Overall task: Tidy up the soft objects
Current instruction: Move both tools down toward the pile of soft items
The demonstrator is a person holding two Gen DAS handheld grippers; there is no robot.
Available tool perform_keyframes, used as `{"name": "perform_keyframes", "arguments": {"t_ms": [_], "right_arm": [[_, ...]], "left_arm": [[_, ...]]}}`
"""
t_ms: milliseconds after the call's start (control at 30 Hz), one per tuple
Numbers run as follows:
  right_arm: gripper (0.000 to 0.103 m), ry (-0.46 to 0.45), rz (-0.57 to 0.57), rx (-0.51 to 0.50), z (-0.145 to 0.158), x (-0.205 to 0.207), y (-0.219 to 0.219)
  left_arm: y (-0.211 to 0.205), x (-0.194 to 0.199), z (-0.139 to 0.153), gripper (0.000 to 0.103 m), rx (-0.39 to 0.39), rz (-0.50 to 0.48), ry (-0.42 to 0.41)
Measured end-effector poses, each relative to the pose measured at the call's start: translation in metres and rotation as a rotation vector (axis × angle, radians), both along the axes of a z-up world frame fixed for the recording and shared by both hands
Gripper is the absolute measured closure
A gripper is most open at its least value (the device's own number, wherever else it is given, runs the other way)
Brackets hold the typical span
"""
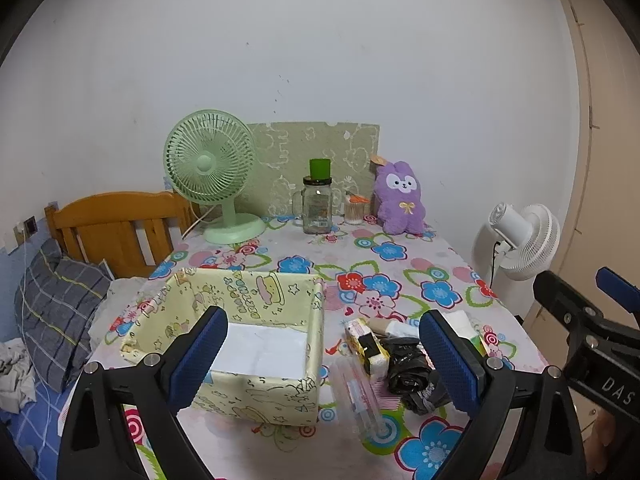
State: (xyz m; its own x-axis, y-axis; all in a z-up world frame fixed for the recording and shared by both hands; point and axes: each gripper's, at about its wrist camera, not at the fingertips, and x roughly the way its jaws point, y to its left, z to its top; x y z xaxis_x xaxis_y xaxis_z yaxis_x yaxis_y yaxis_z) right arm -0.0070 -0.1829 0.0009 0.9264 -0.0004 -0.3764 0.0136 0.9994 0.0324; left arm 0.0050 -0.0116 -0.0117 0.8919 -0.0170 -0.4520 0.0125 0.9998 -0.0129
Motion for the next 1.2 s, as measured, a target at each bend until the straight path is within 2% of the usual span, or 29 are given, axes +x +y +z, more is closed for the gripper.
{"name": "perform_keyframes", "arguments": {"t_ms": [333,633,800,1000,1200], "right_arm": [[0.000,0.037,0.015,-0.004,-0.014,0.011,-0.003],[0.000,0.062,0.050,0.000,-0.033,0.019,-0.004],[0.000,0.088,0.058,0.011,-0.045,0.026,-0.007],[0.000,0.112,0.062,0.005,-0.061,0.032,-0.007],[0.002,0.138,0.071,0.015,-0.075,0.039,-0.009]], "left_arm": [[-0.018,0.007,-0.016,0.006,0.029,-0.042,0.033],[-0.034,0.015,-0.035,0.006,0.008,-0.079,0.074],[-0.047,0.016,-0.048,0.006,-0.016,-0.080,0.095],[-0.057,0.019,-0.062,0.006,0.004,-0.073,0.120],[-0.058,0.026,-0.077,0.010,-0.011,-0.068,0.170]]}}
